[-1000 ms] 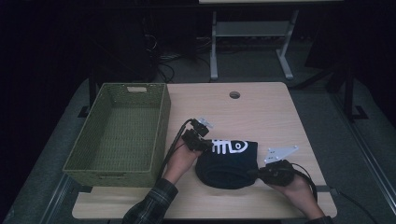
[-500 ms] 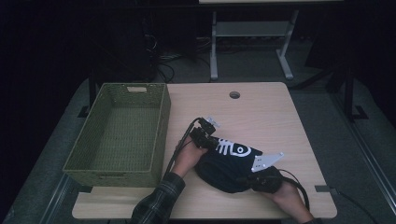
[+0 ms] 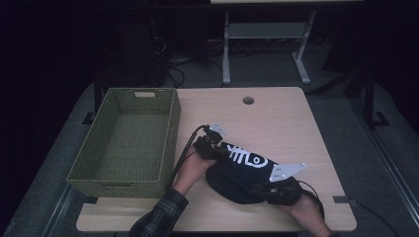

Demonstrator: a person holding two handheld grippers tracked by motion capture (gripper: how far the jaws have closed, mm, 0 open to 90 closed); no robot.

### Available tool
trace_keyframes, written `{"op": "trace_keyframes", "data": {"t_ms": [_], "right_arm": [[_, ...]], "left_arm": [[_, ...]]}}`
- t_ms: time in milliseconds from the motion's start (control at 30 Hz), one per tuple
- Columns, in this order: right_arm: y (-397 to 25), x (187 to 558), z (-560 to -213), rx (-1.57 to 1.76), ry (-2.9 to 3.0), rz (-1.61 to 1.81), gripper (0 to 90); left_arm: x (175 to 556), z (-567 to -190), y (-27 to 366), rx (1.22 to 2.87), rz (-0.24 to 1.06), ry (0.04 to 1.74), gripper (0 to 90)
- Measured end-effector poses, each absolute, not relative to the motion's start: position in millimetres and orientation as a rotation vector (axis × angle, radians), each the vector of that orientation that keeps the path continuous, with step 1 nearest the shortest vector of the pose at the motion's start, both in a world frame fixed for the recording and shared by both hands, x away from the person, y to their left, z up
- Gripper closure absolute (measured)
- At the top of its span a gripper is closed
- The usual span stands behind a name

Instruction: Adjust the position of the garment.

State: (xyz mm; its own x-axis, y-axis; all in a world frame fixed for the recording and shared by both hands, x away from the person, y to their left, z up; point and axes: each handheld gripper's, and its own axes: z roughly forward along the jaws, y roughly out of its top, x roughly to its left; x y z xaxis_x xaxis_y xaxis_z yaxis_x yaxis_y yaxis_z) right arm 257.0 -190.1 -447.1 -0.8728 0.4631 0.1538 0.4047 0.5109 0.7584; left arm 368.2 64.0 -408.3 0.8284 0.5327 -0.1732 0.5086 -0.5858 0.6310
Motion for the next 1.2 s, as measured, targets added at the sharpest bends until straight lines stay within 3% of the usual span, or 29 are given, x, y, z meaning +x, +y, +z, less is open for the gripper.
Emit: {"op": "trace_keyframes", "data": {"t_ms": [200, 433, 600, 900, 1200], "right_arm": [[-203.7, 253.1, -437.9, 0.831, 2.554, 1.300, 52.2], [-233.7, 252.1, -433.6, 0.978, 2.399, 1.258, 28.7], [-253.3, 256.6, -446.9, 1.085, 2.335, 1.149, 13.5], [-273.0, 268.7, -471.7, 1.241, 2.308, 1.023, 2.8], [-274.2, 274.3, -482.7, 1.276, 2.297, 0.955, 2.0]], "left_arm": [[356.9, -408.7, 73.4, 2.321, 0.059, 0.786, 80.9], [365.6, -415.2, 85.1, 2.340, 0.071, 0.838, 52.0], [366.6, -420.7, 86.5, 2.318, 0.064, 0.865, 37.8], [370.6, -434.1, 86.8, 2.350, 0.052, 0.882, 22.4], [371.6, -450.2, 83.6, 2.365, 0.023, 0.895, 19.1]]}}
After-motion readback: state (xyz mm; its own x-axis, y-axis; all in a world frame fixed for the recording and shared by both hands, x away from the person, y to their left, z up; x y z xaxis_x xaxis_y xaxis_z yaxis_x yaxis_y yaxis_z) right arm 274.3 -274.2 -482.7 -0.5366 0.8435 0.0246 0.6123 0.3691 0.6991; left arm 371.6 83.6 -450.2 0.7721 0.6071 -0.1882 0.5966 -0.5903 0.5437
